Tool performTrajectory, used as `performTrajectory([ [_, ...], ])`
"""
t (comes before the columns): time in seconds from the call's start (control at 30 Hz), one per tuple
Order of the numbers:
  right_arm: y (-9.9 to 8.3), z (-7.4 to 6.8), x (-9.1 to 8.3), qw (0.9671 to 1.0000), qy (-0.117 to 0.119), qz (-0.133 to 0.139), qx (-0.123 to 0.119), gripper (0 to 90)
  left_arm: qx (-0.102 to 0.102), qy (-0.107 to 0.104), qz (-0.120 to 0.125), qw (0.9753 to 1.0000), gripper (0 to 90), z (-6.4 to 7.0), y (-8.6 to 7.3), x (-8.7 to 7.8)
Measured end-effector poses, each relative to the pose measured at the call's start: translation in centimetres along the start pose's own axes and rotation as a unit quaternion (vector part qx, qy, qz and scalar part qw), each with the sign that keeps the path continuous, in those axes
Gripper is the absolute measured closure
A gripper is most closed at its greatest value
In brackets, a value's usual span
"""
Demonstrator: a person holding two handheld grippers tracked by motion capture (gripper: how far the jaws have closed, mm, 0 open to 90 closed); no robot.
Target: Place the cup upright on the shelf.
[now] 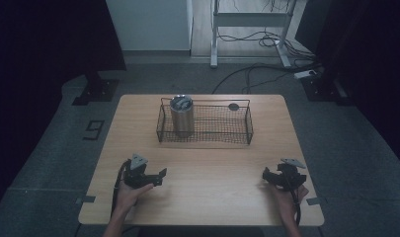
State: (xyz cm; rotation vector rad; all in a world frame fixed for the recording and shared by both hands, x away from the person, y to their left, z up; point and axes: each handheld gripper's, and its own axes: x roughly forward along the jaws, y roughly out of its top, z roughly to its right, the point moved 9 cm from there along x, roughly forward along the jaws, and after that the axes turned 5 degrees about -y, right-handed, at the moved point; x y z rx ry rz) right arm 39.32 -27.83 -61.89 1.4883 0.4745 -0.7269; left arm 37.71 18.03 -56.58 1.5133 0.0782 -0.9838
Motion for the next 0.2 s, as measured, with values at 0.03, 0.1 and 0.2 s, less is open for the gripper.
performTrajectory([
  [0.03, 0.0, 0.0, 0.0, 1.0, 0.0, 0.0, 0.0, 1.7, 0.0, 0.0, 0.0, 1.0, 5.1, 0.0, 0.0, 0.0],
  [0.1, 0.0, 0.01, 0.0, 1.0, 0.0, 0.0, 0.0, 1.6, -0.002, 0.0, 0.0, 1.0, 5.1, 0.03, -0.07, 0.04],
  [0.2, -0.01, 0.01, 0.01, 1.0, 0.0, 0.0, 0.0, 1.6, -0.003, 0.002, 0.0, 1.0, 5.1, 0.08, -0.19, 0.04],
])
